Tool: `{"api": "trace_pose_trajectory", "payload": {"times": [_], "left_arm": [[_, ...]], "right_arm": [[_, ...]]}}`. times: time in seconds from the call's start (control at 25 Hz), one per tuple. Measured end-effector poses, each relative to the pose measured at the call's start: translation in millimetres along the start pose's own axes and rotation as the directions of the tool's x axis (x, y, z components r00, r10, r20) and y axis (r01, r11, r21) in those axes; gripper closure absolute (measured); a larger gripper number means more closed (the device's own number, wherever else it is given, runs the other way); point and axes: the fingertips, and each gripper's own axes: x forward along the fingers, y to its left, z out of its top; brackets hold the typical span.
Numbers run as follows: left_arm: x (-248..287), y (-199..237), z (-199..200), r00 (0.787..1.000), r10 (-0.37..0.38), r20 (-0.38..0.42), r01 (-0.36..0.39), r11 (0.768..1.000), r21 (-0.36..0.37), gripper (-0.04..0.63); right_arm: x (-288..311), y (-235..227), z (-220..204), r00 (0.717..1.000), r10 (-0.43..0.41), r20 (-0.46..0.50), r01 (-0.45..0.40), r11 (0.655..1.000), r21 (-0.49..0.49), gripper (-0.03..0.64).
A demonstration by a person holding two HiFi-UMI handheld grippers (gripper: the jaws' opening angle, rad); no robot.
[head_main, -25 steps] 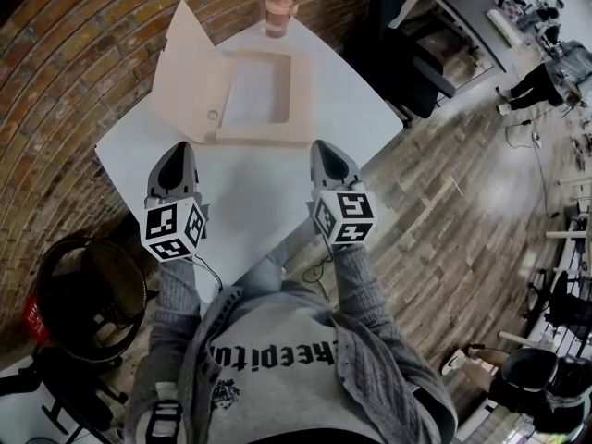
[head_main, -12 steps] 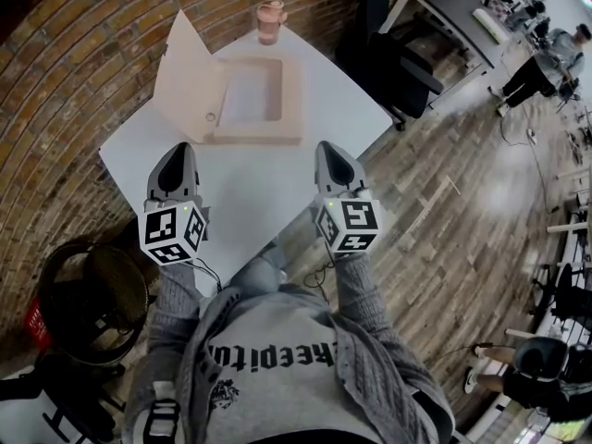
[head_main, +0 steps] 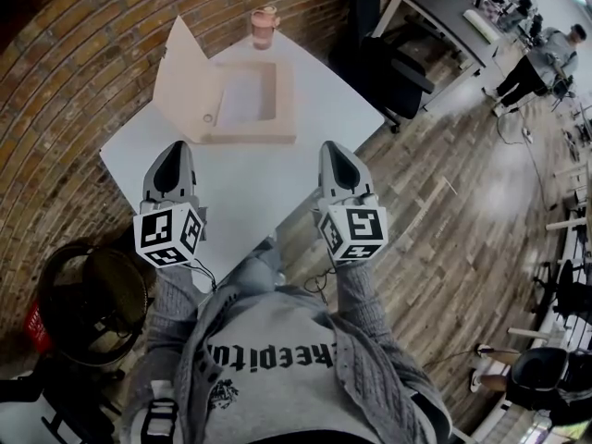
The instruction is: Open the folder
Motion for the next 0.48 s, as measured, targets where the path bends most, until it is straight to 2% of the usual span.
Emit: {"api": "trace_pose_trajectory", "payload": {"times": [0.48], "left_arm": [[-9.9, -9.1, 22.4, 0.998, -0.007, 0.061, 0.007, 1.0, 0.0, 0.583]], "right_arm": [[-19.9, -4.5, 24.9, 0.997, -0.012, 0.075, 0.012, 1.0, 0.007, 0.614]]}}
